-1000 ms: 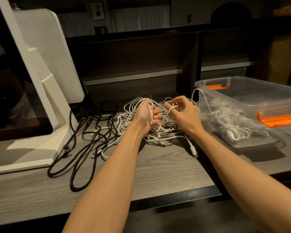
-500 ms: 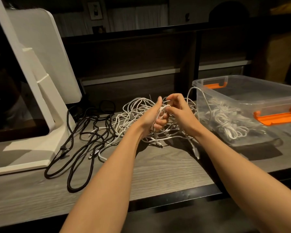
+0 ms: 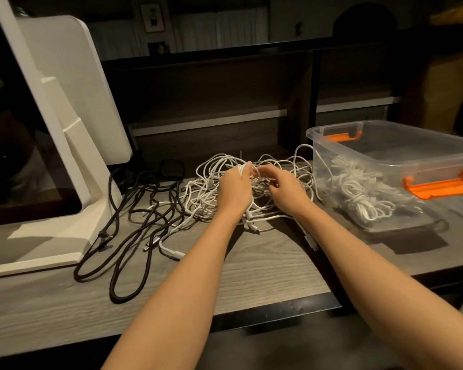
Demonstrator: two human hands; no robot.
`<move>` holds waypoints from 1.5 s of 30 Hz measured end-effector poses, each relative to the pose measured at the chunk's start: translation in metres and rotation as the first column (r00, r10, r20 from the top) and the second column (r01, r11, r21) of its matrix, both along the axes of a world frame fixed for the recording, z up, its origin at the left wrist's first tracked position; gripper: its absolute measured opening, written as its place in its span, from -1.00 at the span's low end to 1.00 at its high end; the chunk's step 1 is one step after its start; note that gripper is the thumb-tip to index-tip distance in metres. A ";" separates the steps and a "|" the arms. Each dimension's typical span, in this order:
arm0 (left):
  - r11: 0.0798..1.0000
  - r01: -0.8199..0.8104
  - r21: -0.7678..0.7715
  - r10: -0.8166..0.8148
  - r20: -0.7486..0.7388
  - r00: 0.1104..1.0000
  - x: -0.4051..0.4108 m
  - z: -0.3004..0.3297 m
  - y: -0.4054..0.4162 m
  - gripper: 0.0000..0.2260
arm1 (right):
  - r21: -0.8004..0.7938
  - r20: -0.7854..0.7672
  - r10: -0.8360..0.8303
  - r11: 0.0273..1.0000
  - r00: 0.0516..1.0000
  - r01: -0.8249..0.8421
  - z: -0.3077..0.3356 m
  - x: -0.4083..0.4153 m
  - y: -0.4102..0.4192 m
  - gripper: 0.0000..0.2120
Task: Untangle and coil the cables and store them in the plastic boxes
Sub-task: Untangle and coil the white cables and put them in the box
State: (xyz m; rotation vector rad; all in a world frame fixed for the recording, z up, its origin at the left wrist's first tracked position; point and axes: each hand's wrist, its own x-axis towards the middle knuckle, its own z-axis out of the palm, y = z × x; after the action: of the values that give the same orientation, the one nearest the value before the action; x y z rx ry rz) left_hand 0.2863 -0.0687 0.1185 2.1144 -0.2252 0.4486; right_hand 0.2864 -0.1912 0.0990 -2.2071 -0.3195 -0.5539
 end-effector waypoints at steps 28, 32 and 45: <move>0.243 0.002 -0.970 -0.423 -0.104 0.900 -0.005 0.022 0.016 -0.60 | -0.019 0.094 -0.301 0.953 0.949 0.304 0.001 -0.002 -0.018 -0.86; 0.310 -0.069 -0.948 -0.508 -0.227 0.831 -0.004 0.022 0.016 -0.56 | 0.115 0.006 -0.324 0.940 0.946 0.322 0.004 -0.002 -0.019 -0.75; 0.915 0.355 -0.189 -0.402 -0.410 0.819 -0.009 0.016 0.005 -0.41 | 0.336 0.160 -0.048 0.942 0.986 -0.008 0.011 -0.008 -0.004 -0.82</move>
State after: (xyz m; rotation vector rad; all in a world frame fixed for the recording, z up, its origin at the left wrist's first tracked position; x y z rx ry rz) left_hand 0.2774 -0.0632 0.1344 1.9417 -0.3411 -0.2572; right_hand 0.2783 -0.1952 0.1097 -1.8401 -0.2668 -0.7479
